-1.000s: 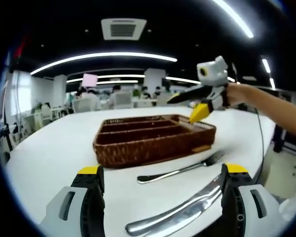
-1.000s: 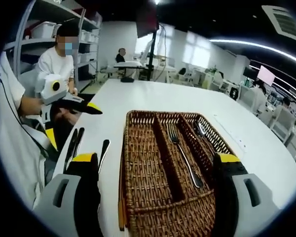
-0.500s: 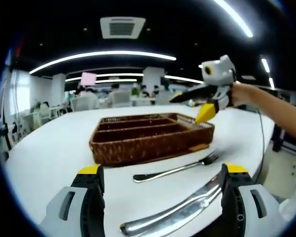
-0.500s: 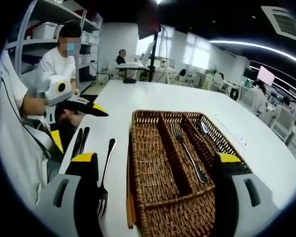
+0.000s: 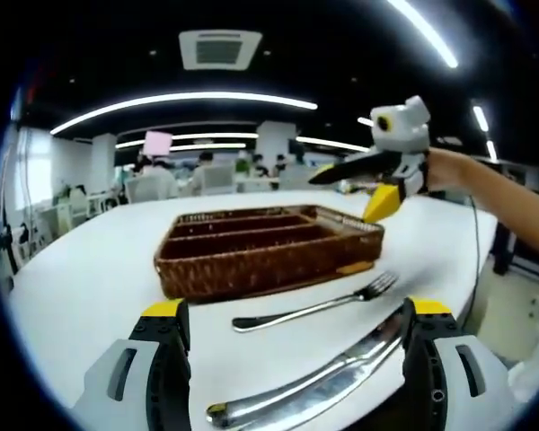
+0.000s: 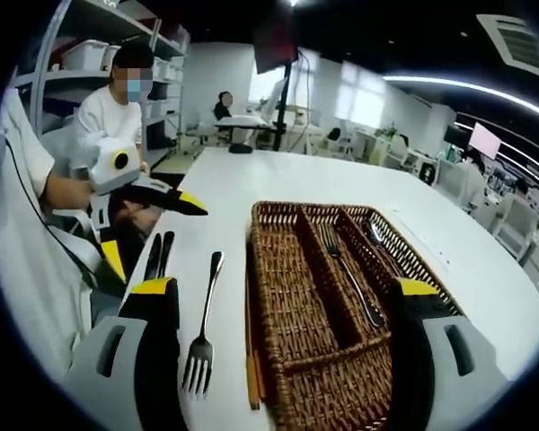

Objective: Arrange the knives, forks, and spoons in their matching storage slots by inserting each utensil handle-first until every utensil is classified and aligned in the correct compartment

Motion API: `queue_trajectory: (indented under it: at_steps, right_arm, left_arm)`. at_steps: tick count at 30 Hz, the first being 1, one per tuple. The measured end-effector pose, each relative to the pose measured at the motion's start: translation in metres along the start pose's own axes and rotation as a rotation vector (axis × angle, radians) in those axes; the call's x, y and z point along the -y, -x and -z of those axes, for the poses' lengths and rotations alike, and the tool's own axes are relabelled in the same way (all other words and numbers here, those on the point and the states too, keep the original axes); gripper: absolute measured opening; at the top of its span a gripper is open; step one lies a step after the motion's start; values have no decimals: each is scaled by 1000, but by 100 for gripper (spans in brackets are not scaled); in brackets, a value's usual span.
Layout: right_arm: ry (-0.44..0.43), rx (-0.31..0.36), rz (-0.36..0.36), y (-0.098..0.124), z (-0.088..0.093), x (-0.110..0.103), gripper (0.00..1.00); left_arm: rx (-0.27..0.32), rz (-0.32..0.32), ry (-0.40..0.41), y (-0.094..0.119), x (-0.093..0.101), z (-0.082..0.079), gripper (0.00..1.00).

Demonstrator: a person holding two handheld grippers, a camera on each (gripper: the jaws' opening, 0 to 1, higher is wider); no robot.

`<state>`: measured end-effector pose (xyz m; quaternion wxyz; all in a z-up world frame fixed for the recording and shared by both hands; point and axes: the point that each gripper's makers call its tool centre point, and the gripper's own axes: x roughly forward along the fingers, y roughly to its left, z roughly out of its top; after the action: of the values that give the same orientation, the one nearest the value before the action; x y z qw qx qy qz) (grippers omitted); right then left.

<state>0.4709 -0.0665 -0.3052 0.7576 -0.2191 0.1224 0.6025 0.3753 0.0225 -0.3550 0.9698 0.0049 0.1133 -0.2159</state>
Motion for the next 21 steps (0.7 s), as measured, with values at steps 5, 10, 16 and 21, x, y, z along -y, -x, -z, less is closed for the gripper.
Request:
queue_trajectory:
  at_steps: [5,10,16,21]
  right_arm:
    - [-2,8,0,0,0,0,100]
    - [-4,6,2,1,2,-2,100]
    - [-6,11,12,5,4,-5,100]
    - [-9,19,20,8,7,-11,100]
  left_arm:
    - [2,9,3,0,5,1,99]
    - [-5,16,-1,0,10,3,99]
    - [-6,10,-4,0,8,3,99]
    - [0,7,9,0,6,2,99]
